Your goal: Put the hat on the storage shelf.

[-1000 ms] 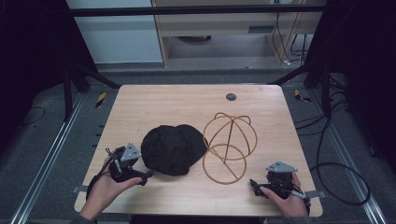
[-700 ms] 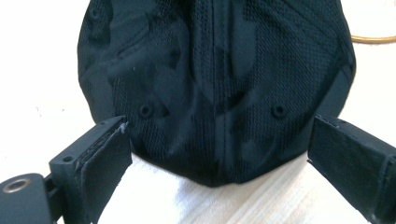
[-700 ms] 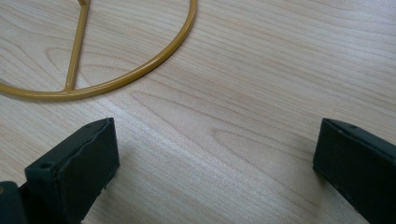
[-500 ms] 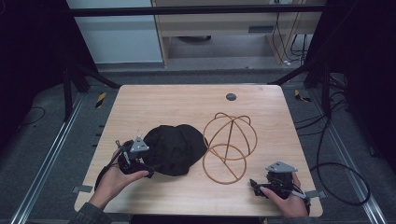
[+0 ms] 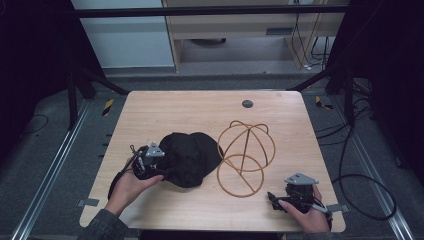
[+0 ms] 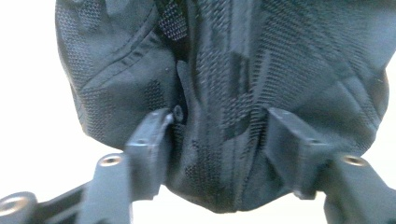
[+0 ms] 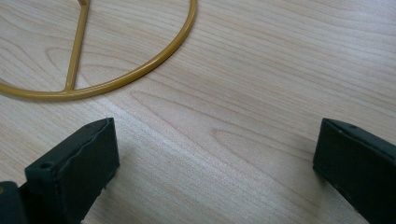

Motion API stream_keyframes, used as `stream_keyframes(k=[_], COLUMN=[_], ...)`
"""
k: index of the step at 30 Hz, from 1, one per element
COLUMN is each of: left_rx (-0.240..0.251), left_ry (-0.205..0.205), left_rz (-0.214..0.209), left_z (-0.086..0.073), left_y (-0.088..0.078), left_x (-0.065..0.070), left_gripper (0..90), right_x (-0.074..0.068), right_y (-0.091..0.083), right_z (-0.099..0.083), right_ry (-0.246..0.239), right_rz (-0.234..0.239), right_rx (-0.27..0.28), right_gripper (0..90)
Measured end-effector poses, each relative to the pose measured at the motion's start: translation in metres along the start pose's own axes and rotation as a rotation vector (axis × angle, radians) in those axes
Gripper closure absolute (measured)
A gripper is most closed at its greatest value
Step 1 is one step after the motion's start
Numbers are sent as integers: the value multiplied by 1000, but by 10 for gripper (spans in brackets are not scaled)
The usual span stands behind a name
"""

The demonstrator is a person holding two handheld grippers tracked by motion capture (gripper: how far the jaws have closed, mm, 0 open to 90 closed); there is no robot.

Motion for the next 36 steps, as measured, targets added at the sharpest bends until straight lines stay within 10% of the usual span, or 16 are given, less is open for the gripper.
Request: stream_keyframes(k=[11,36], left_rx=[-41,44], left_ry=[-61,-77], left_rz=[-90,-83], left_z=[3,29], left_y=[2,-75], left_x=[-4,-23], left_gripper=[828,865], right_x=[0,0], right_y=[0,0], right_z=[0,0], right_ry=[-2,0], right_rz=[0,0], right_rx=[0,0], right_gripper=[4,4])
Point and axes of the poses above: each handheld gripper's, and its own axes: y roughly forward along the jaws, z roughly out of its top, x roughly to its right, the point moved 10 cm from there along y, roughly forward along the jaws, and after that the axes turned 4 degrees about x, right-handed, at the moved point
